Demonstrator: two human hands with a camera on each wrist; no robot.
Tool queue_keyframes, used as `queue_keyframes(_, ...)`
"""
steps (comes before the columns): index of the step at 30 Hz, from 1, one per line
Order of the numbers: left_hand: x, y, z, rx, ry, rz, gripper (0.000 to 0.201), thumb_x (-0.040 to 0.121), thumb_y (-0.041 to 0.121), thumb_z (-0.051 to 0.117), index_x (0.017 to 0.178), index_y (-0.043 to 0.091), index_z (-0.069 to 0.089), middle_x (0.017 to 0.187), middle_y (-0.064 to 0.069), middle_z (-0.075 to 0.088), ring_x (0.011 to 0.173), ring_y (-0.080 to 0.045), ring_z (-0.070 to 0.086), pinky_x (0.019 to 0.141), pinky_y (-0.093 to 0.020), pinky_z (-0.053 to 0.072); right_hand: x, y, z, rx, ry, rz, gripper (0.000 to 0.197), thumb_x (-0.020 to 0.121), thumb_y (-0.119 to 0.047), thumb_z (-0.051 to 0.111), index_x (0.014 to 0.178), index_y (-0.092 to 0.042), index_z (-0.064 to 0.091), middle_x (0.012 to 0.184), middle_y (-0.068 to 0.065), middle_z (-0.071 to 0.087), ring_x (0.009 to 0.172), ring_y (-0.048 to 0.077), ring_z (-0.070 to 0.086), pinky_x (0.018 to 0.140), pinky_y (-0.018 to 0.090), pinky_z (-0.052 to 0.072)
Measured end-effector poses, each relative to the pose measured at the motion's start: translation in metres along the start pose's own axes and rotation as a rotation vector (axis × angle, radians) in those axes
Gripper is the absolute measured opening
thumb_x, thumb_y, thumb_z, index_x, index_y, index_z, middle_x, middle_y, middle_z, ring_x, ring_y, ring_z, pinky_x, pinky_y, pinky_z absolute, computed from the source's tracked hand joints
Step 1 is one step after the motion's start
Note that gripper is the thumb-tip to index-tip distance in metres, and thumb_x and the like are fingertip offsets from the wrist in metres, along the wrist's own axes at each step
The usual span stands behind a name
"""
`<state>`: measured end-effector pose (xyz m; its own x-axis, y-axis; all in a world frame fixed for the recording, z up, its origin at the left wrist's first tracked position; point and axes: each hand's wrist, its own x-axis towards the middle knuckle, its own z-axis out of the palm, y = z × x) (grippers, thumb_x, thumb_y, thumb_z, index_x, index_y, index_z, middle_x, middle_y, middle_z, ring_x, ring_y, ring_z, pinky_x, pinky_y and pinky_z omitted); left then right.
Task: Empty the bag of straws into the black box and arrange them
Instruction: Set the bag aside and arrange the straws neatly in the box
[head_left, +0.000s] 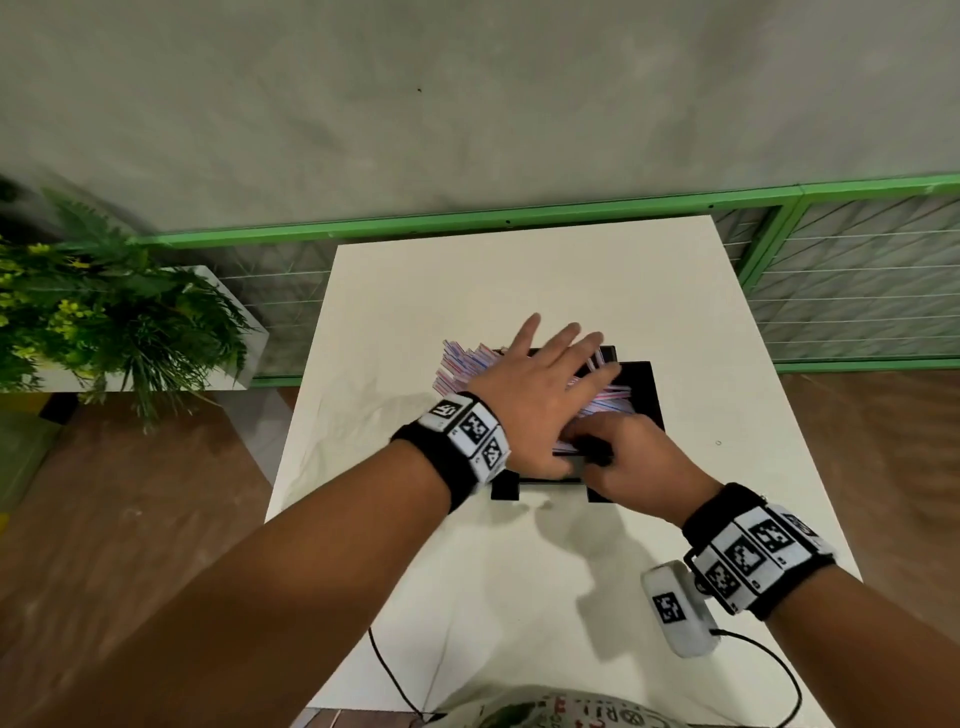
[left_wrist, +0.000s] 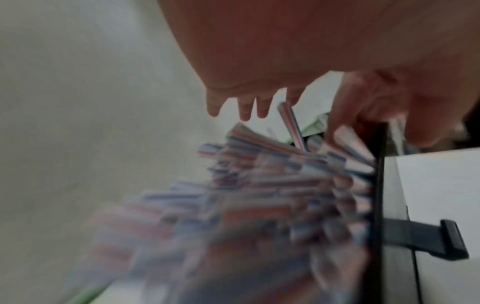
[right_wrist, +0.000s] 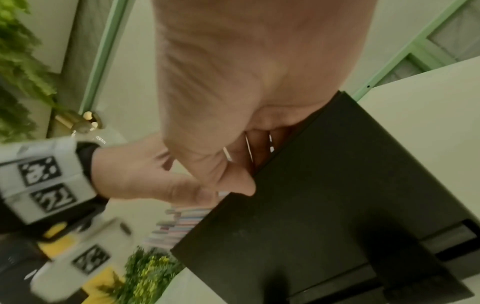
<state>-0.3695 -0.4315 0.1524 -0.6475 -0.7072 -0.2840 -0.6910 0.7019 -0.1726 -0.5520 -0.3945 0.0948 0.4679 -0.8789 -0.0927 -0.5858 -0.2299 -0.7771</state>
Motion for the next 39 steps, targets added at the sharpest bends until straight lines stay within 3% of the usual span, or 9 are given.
queue_keyframes(3,0.024,0.006,-0.002,0.152,-0.147,-0.02,0.152,0.051,0.087,0.073,0.162,0.021,-0.008,0.168,-0.025,0.004,0.154,-0.044,0.014,0.119,-0.072,-0.001,0.001,-0.006,0.002,-0.177,-0.106,-0.052,0.035,0.07,-0.014,0.063,0.105,-0.017,0.067,0.092,-0.009,0.067,0.083,0.02,0.066,0.059,0.023,0.04)
queue_keyframes(6,0.042,0.006,-0.007,0.15,-0.221,-0.062,0.16,0.047,0.077,0.085,0.161,0.015,-0.01,0.159,-0.024,0.03,0.144,-0.04,0.036,0.118,-0.074,0.001,0.007,-0.011,0.009,-0.367,-0.181,-0.018,0.044,0.071,-0.017,0.068,0.114,-0.018,0.062,0.113,0.001,0.063,0.091,0.028,0.064,0.065,0.028,0.043)
queue_keyframes(11,0.044,0.006,-0.006,0.161,-0.217,-0.084,0.144,0.054,0.069,0.084,0.16,0.007,0.01,0.15,-0.017,0.04,0.135,-0.036,0.045,0.118,-0.073,0.008,0.028,-0.018,0.016,-0.48,-0.271,0.059,0.035,0.073,-0.029,0.068,0.107,-0.023,0.065,0.12,0.009,0.061,0.104,0.031,0.061,0.082,0.034,0.052)
queue_keyframes(14,0.041,0.001,-0.003,0.166,-0.205,-0.074,0.139,0.056,0.077,0.074,0.159,0.007,0.014,0.146,-0.016,0.042,0.131,-0.036,0.047,0.119,-0.07,0.013,0.031,-0.019,0.019,-0.499,-0.234,0.086,0.037,0.074,-0.031,0.065,0.11,-0.022,0.065,0.117,0.007,0.064,0.106,0.029,0.061,0.079,0.03,0.049)
queue_keyframes(20,0.034,-0.01,-0.001,0.0,-0.146,-0.061,0.108,0.063,0.062,0.056,0.156,0.013,0.028,0.139,-0.012,0.048,0.124,-0.03,0.052,0.111,-0.053,0.034,0.034,-0.02,0.018,-0.321,-0.157,0.078,0.038,0.078,-0.018,0.065,0.116,-0.014,0.065,0.114,0.008,0.068,0.103,0.028,0.062,0.076,0.031,0.047)
queue_keyframes(24,0.035,-0.014,-0.006,-0.059,-0.13,-0.06,0.093,0.073,0.06,0.039,0.154,0.016,0.035,0.141,-0.012,0.049,0.127,-0.031,0.05,0.116,-0.056,0.026,0.036,-0.017,0.016,-0.237,-0.095,0.157,0.019,0.077,-0.014,0.063,0.096,-0.016,0.064,0.09,0.004,0.07,0.08,0.027,0.063,0.06,0.029,0.04)
queue_keyframes(29,0.045,-0.022,-0.017,-0.147,-0.06,-0.113,0.052,0.103,0.049,0.027,0.125,0.023,0.066,0.128,-0.007,0.059,0.124,-0.029,0.051,0.121,-0.057,0.016,0.031,-0.014,0.017,-0.236,-0.07,0.129,0.037,0.075,-0.021,0.063,0.112,-0.019,0.068,0.1,0.002,0.072,0.083,0.025,0.064,0.062,0.026,0.045)
queue_keyframes(34,0.056,-0.028,-0.016,-0.129,-0.054,-0.154,0.027,0.105,0.028,0.044,0.12,0.026,0.067,0.122,-0.002,0.065,0.123,-0.029,0.055,0.123,-0.056,0.015,0.027,-0.009,0.023,-0.328,-0.023,0.115,0.054,0.071,-0.035,0.052,0.123,-0.026,0.062,0.108,-0.001,0.072,0.095,0.025,0.065,0.073,0.032,0.054)
queue_keyframes(39,0.058,-0.03,-0.014,-0.251,-0.034,-0.212,0.029,0.1,0.016,0.052,0.12,0.028,0.069,0.122,0.0,0.069,0.124,-0.027,0.056,0.124,-0.056,0.011,0.028,-0.008,0.023,-0.331,-0.018,0.118,0.054,0.069,-0.037,0.052,0.121,-0.026,0.062,0.105,-0.002,0.072,0.092,0.026,0.066,0.069,0.035,0.056)
